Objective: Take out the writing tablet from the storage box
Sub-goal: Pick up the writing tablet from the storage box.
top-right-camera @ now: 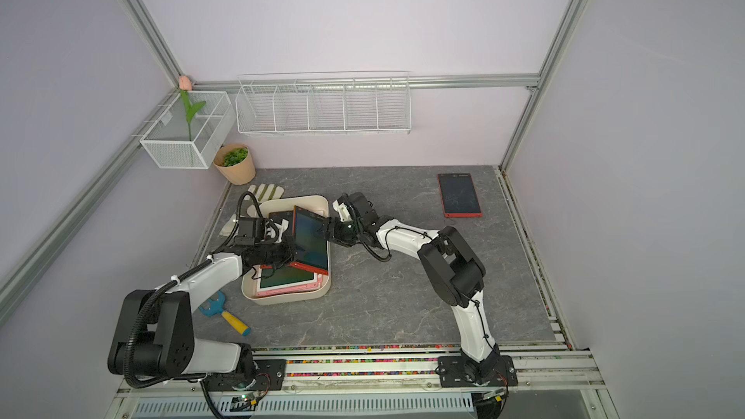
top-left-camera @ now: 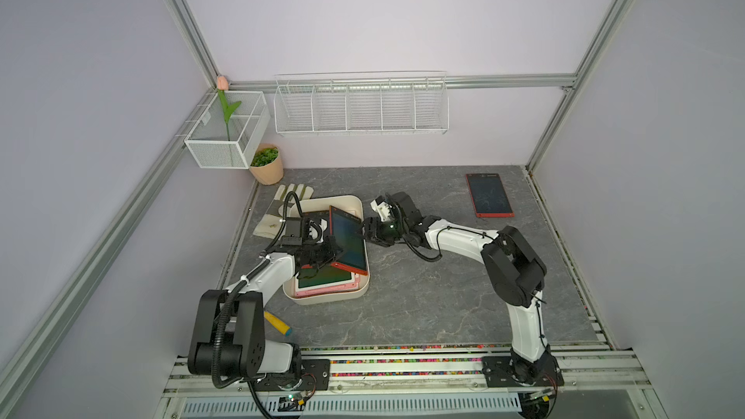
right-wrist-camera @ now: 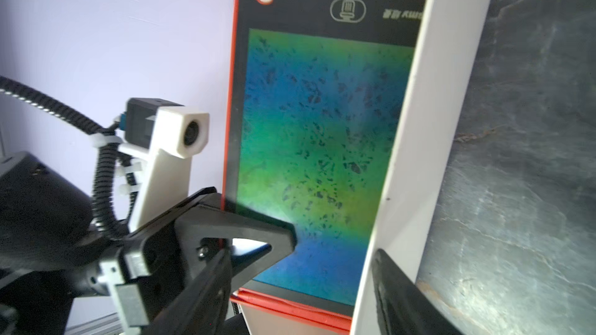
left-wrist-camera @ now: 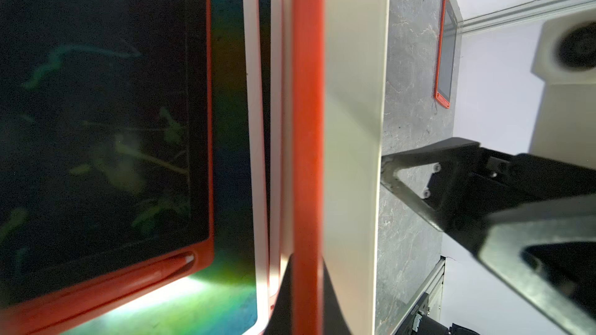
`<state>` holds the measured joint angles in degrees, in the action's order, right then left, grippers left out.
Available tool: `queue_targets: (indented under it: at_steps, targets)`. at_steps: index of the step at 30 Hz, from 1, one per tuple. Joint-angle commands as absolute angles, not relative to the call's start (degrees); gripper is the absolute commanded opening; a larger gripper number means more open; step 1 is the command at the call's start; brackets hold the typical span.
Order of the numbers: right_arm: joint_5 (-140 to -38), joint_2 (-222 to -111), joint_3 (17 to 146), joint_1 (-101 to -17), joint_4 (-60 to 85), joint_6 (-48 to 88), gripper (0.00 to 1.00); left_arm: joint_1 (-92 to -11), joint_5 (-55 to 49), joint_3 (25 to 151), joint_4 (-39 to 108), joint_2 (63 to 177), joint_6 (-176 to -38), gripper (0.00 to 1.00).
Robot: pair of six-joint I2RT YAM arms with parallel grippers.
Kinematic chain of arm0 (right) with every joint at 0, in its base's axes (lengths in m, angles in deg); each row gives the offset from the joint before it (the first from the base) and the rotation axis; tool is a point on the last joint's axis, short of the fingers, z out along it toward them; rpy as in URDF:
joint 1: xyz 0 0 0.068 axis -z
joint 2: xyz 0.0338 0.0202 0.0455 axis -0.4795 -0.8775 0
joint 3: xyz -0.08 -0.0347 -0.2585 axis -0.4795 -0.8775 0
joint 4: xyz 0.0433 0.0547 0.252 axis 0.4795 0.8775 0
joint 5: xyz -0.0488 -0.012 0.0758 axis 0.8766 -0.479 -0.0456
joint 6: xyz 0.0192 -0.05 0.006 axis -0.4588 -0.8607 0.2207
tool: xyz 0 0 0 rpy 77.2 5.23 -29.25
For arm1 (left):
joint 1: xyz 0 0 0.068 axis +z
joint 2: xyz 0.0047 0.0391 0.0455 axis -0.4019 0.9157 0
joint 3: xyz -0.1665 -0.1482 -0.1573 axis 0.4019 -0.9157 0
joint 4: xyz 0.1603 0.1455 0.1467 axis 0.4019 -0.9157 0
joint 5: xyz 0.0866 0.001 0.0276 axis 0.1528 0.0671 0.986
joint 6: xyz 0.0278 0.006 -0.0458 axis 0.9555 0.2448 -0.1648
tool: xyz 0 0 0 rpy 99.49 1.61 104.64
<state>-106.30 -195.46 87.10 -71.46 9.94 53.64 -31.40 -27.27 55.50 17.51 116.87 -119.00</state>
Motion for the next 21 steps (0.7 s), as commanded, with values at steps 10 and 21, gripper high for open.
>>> queue_targets:
  at_steps: [10, 21]
  targets:
    - [-107.4, -187.6, 83.4, -69.6, 9.8, 52.6, 0.71, -29.6, -27.5, 57.9, 11.7, 103.7, -119.4, 0.0]
    - [-97.5, -168.5, 73.1, -64.8, 19.0, 49.8, 0.75, -29.8, -31.6, 60.1, 14.3, 97.5, -124.5, 0.0]
